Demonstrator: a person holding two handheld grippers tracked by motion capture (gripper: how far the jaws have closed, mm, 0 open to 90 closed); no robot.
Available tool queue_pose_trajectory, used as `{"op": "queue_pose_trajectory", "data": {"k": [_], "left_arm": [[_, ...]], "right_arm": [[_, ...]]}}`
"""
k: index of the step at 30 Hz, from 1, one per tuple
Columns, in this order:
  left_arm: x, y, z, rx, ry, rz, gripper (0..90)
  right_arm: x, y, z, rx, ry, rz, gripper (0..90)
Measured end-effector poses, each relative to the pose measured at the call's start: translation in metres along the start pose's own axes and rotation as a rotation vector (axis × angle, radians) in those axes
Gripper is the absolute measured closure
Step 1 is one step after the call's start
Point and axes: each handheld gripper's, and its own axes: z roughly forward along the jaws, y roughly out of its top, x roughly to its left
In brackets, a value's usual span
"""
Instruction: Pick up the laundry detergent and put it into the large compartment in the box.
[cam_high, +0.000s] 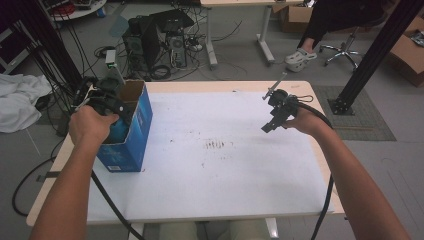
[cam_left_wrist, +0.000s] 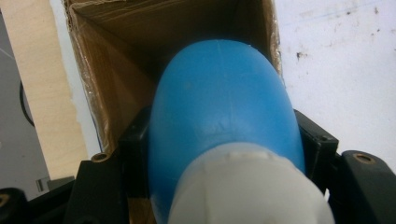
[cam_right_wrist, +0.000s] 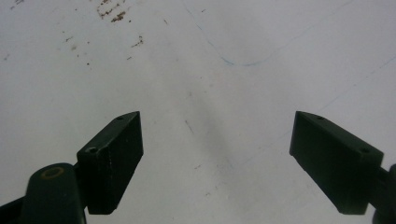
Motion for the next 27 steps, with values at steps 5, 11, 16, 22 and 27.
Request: {"op": "queue_pose_trajectory", "data": {"k": [5,11,16,22,27], "left_arm": [[0.003,-0.002,0.005,0.004,-0.003,-0.009,37.7],[0.005,-0.004,0.011,0.012,0.000,-0.012,37.7],[0.007,-0.005,0.016,0.023,-0.001,-0.017,37.7],[0.012,-0.009,0.028,0.035,-0.018,-0.029,37.6],[0.013,-0.008,0.031,0.040,-0.024,-0.028,37.6]], "right_arm": [[-0.001,-0.003,0.000,0.000,0.001,0.009,17.2],[-0.002,-0.004,0.002,0.005,0.002,0.007,17.2],[-0.001,-0.004,0.003,0.003,0.003,0.007,17.2],[-0.003,-0.006,0.003,0.004,0.004,0.013,17.2],[-0.004,-0.008,0.002,0.006,0.003,0.018,17.2]]}}
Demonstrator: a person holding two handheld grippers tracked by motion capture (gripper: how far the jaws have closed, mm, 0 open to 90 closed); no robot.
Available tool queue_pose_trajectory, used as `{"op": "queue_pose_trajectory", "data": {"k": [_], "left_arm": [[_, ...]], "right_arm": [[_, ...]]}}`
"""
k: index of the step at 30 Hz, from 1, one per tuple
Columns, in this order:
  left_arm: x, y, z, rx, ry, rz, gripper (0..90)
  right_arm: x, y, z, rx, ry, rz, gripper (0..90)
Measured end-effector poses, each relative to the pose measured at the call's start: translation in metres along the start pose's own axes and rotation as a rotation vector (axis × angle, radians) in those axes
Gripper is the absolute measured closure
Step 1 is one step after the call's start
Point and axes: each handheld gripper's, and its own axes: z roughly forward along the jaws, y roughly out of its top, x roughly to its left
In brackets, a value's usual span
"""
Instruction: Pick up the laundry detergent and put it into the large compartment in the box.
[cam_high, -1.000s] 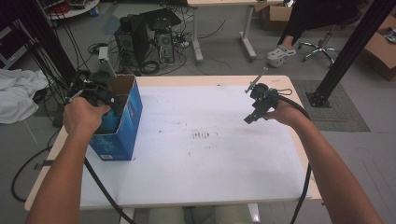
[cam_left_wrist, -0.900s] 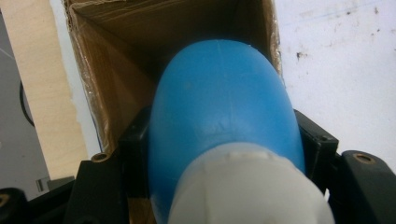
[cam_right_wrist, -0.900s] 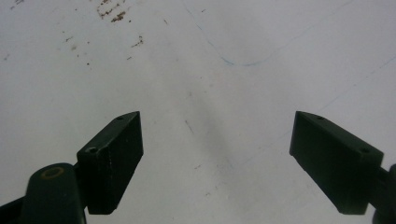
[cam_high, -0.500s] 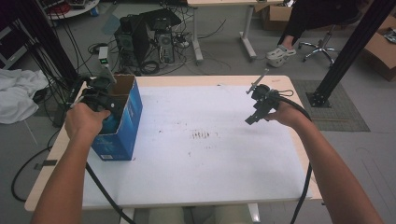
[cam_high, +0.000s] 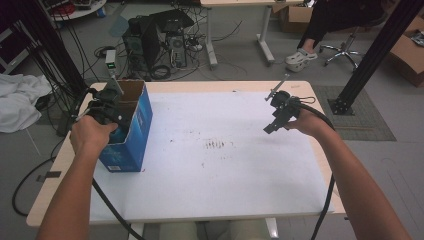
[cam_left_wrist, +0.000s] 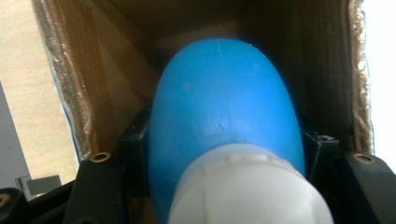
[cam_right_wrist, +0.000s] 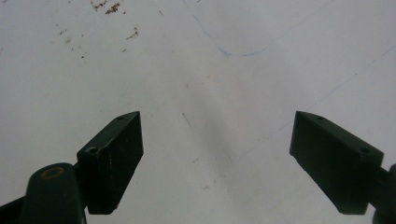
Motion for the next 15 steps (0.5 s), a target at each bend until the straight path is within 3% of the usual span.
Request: {"op": "queue_pose_trajectory", "data": {"k": [15], "left_arm": [[0.0046,-0.0009,-0.0004,-0.008,-0.006,-0.033,37.1]], "right_arm": [[0.0020,0.0015,0.0022,0.002,0.001,-0.009,17.1]]}}
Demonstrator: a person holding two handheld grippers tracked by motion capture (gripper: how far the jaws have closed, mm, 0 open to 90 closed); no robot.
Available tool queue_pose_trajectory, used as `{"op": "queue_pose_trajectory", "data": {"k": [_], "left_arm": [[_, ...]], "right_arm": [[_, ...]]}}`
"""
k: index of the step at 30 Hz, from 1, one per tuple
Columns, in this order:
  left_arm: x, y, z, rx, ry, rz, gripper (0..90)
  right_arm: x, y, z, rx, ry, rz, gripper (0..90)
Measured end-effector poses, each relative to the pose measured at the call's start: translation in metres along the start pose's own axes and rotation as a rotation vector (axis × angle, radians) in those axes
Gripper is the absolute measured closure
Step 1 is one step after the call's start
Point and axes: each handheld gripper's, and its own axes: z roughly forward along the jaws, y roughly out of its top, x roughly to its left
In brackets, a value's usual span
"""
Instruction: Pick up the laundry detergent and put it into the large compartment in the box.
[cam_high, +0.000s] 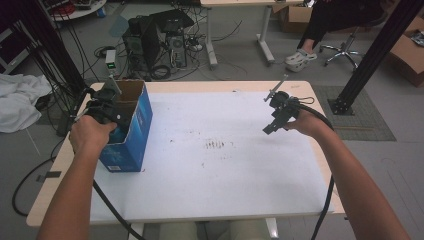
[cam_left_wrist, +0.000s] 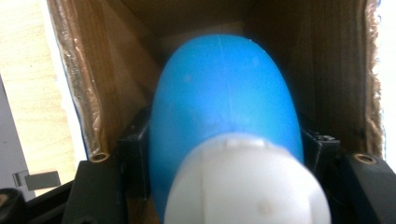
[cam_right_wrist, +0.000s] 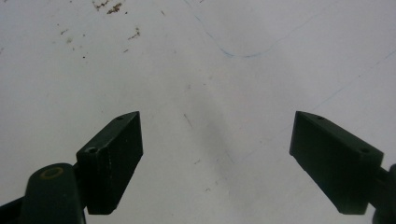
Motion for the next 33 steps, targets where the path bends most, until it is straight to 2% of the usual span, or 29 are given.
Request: {"op": "queue_pose_trajectory", "data": {"k": [21,28,33], "left_arm": [[0.004,-0.004,-0.010,-0.033,-0.038,-0.020,32.5],[0.004,-0.004,-0.016,-0.043,-0.034,-0.019,31.5],[0.005,-0.005,-0.026,-0.054,-0.026,-0.015,31.6]], "right_arm": [[0.003,0.001,-0.001,-0.002,0.000,-0.005,17.1],[0.003,0.001,-0.002,-0.004,0.000,-0.008,17.1],[0.004,0.001,-0.003,-0.006,0.002,-0.009,17.2]]}}
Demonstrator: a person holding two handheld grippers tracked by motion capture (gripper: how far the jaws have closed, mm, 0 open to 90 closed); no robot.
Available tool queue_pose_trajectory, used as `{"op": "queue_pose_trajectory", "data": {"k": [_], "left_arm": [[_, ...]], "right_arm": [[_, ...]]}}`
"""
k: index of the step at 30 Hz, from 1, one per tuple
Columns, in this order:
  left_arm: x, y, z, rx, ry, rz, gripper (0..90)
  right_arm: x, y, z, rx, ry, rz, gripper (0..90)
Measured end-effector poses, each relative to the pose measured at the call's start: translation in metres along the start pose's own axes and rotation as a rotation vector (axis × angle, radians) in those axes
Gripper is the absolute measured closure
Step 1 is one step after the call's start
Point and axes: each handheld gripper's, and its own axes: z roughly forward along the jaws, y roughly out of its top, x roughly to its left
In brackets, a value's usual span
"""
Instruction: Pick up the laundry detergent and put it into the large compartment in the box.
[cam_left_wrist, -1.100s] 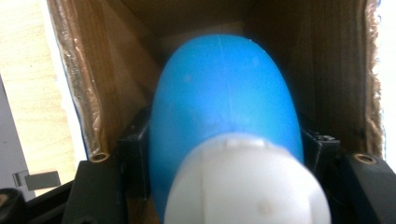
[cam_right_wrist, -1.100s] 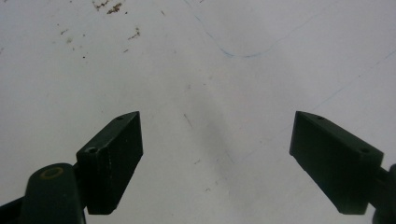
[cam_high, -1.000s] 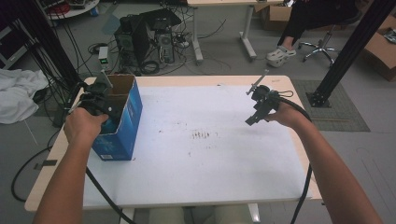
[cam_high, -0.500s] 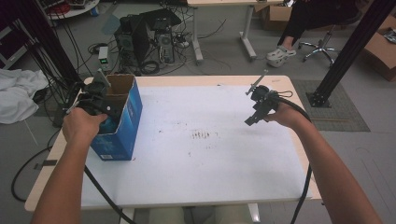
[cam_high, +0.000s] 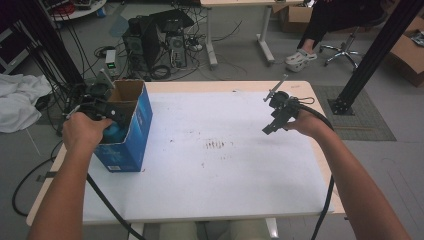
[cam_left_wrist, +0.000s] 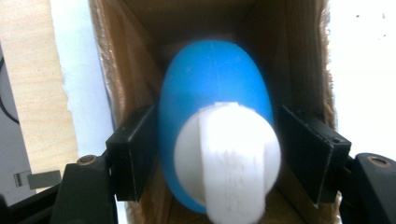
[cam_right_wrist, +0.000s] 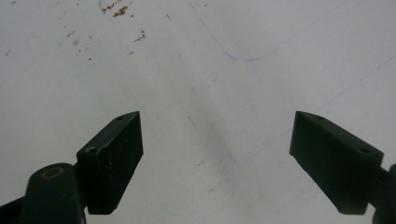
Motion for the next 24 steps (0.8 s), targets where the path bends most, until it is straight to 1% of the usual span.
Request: {"op": "queue_pose_trajectory", "data": {"k": [4,10,15,20,22,24], "left_arm": [[0.000,0.000,-0.004,-0.007,-0.004,-0.003,31.7],[0.001,-0.001,-0.013,-0.017,0.003,-0.002,31.7],[-0.001,0.001,-0.026,-0.038,0.007,0.008,31.7],[-0.009,0.003,-0.039,-0.051,0.001,0.044,31.5],[-0.010,0.004,-0.041,-0.051,0.000,0.047,31.0],[-0.016,0.006,-0.048,-0.050,-0.002,0.068,30.5]], "right_arm": [[0.001,0.000,0.000,-0.002,0.001,-0.002,17.2],[0.001,-0.001,-0.002,-0.007,-0.001,-0.002,17.2],[0.001,-0.002,-0.004,-0.009,0.000,-0.001,17.2],[0.001,-0.002,-0.004,-0.011,-0.001,0.001,17.2],[0.001,-0.002,-0.005,-0.012,0.000,0.001,17.2],[0.001,-0.002,-0.005,-0.017,-0.001,0.000,17.3]]}}
